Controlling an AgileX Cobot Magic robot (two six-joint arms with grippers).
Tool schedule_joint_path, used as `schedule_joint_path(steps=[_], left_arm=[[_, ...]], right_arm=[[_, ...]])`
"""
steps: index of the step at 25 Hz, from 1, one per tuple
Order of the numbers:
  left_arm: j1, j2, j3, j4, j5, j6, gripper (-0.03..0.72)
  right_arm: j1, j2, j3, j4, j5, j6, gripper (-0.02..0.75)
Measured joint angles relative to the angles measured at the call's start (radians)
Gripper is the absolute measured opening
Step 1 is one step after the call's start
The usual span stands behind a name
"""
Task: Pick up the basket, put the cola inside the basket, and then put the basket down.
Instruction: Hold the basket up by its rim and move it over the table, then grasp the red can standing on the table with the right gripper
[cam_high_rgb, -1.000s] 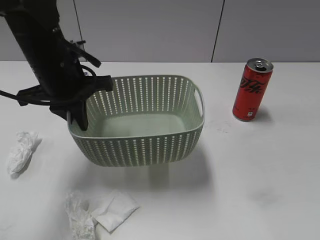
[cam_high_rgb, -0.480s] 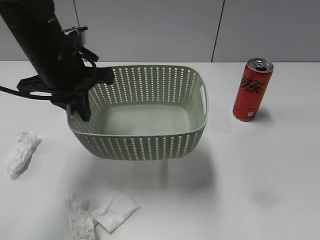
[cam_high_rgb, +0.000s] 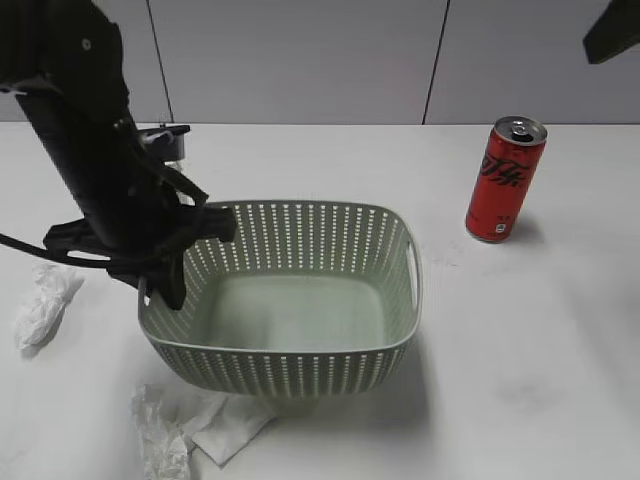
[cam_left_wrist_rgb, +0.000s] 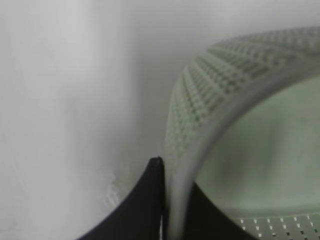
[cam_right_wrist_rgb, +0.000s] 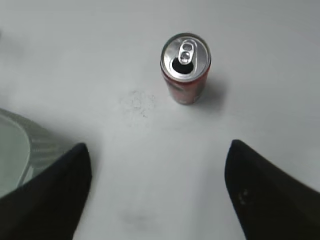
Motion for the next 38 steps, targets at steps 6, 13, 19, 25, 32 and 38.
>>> schedule_joint_path(steps=[6,13,19,25,32,38], left_arm=[[0.000,0.000,0.039,0.002,-0.055,0.000,-0.001],[0.000,0.000,0.041,0.002,-0.101,0.000,-0.001],[0.000,0.000,0.041,0.002,-0.102,0.000,-0.001],[0.000,0.000,0.041,0.002,-0.106,0.000,-0.001],[0.000,0.000,0.041,0.002,-0.112,0.000,-0.001],[0.000,0.000,0.041,0.002,-0.125,0.000,-0.001]], right_arm=[[0.070,0.184,-0.123,-0.098,-0.038,0.136,0.633],[0.070,0.366,-0.193,-0.116,-0.056,0.162,0.650],[0.070,0.450,-0.204,-0.136,-0.121,0.190,0.659],[0.067,0.492,-0.212,-0.148,-0.148,0.209,0.659],[0.067,0.556,-0.212,-0.148,-0.165,0.213,0.659],[0.067,0.607,-0.212,-0.148,-0.158,0.223,0.638]])
